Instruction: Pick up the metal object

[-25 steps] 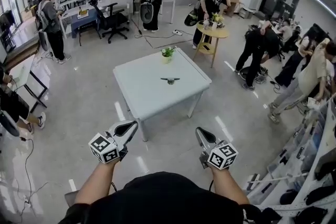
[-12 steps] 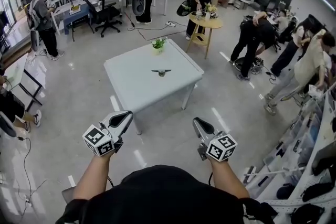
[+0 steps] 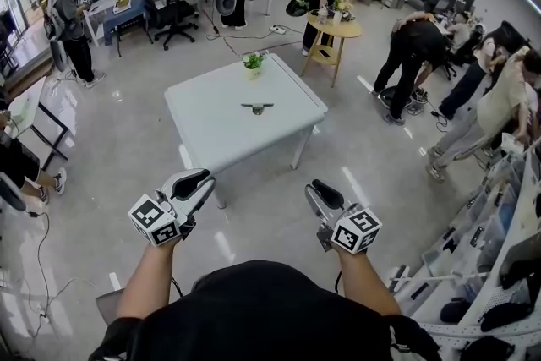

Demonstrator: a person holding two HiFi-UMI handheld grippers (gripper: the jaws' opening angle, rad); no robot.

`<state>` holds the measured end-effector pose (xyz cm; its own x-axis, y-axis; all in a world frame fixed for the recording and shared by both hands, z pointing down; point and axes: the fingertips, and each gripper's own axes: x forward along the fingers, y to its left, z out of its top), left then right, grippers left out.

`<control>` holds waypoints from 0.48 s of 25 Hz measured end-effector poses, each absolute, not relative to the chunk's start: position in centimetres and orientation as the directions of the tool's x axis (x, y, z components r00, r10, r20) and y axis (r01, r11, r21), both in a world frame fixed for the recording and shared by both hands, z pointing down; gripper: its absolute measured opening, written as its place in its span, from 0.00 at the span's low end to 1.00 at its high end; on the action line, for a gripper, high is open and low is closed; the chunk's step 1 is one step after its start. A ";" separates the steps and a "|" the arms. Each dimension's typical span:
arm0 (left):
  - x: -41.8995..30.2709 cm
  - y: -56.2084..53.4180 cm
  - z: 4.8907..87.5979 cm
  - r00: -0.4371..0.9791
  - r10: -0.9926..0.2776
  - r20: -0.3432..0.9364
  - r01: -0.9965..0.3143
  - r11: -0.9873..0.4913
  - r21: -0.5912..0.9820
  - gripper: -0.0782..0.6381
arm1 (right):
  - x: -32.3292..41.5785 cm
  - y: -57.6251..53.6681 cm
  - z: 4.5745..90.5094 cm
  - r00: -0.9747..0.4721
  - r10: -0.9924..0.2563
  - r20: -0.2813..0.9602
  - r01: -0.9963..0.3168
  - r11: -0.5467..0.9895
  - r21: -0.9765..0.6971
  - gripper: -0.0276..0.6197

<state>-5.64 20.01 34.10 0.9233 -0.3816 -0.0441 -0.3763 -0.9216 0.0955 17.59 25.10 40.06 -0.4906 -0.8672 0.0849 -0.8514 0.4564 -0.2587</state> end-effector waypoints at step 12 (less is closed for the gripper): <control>-5.6 20.5 33.8 0.915 -0.403 -0.022 -0.401 -0.914 0.060 0.33 | 17.0 24.8 39.8 -0.524 -0.844 0.112 -0.840 0.491 -0.229 0.31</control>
